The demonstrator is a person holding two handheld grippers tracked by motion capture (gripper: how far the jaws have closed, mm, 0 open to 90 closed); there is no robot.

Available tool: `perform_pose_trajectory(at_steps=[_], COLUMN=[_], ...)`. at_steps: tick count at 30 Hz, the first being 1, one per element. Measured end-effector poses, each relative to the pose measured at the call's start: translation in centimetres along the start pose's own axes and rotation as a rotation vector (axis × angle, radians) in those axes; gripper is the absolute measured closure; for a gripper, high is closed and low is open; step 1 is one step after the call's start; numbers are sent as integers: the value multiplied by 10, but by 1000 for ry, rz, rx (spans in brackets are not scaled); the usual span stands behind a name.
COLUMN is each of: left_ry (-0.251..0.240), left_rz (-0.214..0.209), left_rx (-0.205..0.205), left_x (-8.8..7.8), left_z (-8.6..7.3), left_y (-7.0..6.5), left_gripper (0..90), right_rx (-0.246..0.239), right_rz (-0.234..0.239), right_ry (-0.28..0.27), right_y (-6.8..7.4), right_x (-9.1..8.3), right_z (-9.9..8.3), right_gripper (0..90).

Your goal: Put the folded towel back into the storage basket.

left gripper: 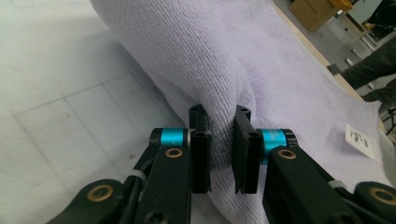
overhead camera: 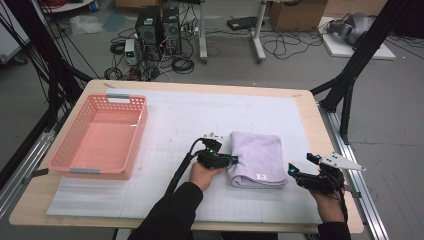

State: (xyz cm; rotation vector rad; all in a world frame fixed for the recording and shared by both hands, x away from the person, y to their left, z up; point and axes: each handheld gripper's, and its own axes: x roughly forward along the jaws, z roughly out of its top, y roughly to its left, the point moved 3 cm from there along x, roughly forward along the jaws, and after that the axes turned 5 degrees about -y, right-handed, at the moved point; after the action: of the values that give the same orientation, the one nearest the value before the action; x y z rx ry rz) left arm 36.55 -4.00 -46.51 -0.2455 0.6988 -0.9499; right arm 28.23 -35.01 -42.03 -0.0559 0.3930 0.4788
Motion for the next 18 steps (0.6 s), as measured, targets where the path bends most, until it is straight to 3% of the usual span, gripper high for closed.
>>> perform_pose_trajectory(at_steps=[5,7,9,11,12,15,18], left_ry=[-11,-22,-22,-31,-31,-47,-57], left_rz=[4,19,24,53,53,94,115], left_rx=[21,21,22,27,27,21,23], left_x=[-13,-29,-34,-57,-57,-87,-103], left_z=[3,4,4,4,4,0,0], left_y=[5,16,19,35,35,57,67], left_gripper=[798,798,798,798,798,798,798], right_rx=[-1,-1,-3,-1,-4,-3,-11], right_rz=[-3,-1,-2,0,-1,0,4], right_ry=[-4,-2,-1,2,1,6,11], right_y=[-2,-1,0,1,1,2,4], right_x=[0,0,0,1,1,3,4], right_z=[-1,-1,-1,-1,-1,-2,-2], right_gripper=[182,182,182,182,182,182,182])
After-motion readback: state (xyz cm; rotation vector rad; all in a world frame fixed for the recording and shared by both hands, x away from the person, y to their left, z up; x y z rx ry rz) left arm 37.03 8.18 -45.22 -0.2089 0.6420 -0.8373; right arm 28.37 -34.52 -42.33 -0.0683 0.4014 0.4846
